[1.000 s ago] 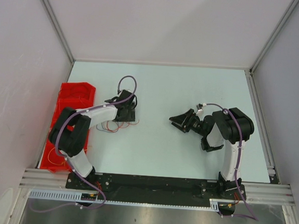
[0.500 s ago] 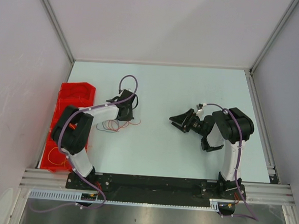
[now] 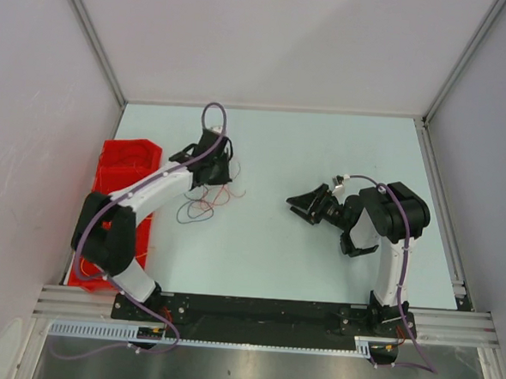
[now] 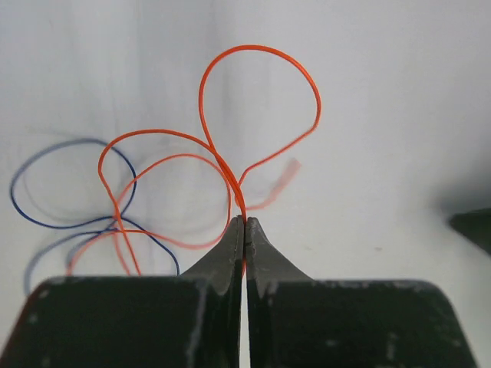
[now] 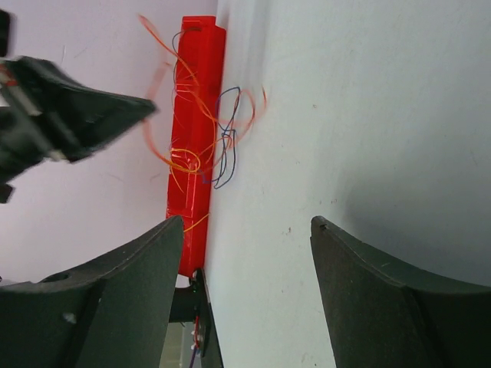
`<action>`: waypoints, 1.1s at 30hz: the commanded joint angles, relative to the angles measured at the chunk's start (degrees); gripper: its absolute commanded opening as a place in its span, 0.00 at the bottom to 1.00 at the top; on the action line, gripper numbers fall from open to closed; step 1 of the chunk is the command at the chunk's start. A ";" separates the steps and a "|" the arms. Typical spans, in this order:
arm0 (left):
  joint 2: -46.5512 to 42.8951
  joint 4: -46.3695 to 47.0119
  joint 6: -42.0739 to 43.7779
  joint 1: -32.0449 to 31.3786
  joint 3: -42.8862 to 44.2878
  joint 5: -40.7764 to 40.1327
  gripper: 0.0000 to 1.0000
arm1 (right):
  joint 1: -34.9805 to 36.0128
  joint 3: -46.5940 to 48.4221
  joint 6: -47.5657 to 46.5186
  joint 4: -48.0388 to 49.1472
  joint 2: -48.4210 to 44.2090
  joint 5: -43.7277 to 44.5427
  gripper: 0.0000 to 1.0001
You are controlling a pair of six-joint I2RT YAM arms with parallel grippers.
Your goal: Untangle the cables
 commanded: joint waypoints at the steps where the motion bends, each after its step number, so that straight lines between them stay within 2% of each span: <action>1: -9.90 -3.30 1.69 -0.48 7.81 1.81 0.01 | -0.61 -2.88 -6.65 -17.87 5.94 4.01 0.75; 8: -17.55 -5.41 2.04 -0.66 10.46 2.08 0.00 | 0.18 -3.58 -7.17 -17.69 4.72 4.71 0.77; 10: -19.66 -5.15 2.30 -0.66 9.94 2.08 0.00 | 2.63 -4.46 -11.02 -20.92 -1.85 6.89 0.77; 11: -20.27 -5.32 2.39 -0.74 9.76 1.99 0.00 | 3.60 -4.38 -13.31 -25.47 -5.45 8.47 0.77; 12: -20.97 -5.67 2.92 -0.75 9.84 1.99 0.00 | 4.83 -3.94 -18.20 -37.43 -14.88 13.36 0.77; 14: -21.68 -7.07 3.62 -0.75 10.28 1.46 0.00 | 8.61 -1.40 -22.71 -49.53 -24.94 19.36 0.77; 15: -21.95 -7.60 4.15 -0.66 10.55 1.20 0.00 | 9.40 -0.43 -25.87 -59.60 -33.18 23.91 0.79; 19: -24.40 -7.79 4.41 -0.66 9.50 0.14 0.00 | 9.41 5.18 -30.71 -73.29 -45.01 28.26 0.81; 23: -25.72 -8.05 4.59 -0.66 9.23 0.76 0.00 | 10.20 10.29 -32.75 -80.61 -48.54 27.21 0.80; 27: -27.57 -9.10 5.38 -0.48 8.97 -0.82 0.01 | 13.09 15.82 -34.77 -87.27 -51.10 30.10 0.80; 33: -30.47 -10.94 6.61 1.10 9.40 -1.26 0.00 | 15.47 18.47 -35.74 -90.37 -52.77 33.10 0.81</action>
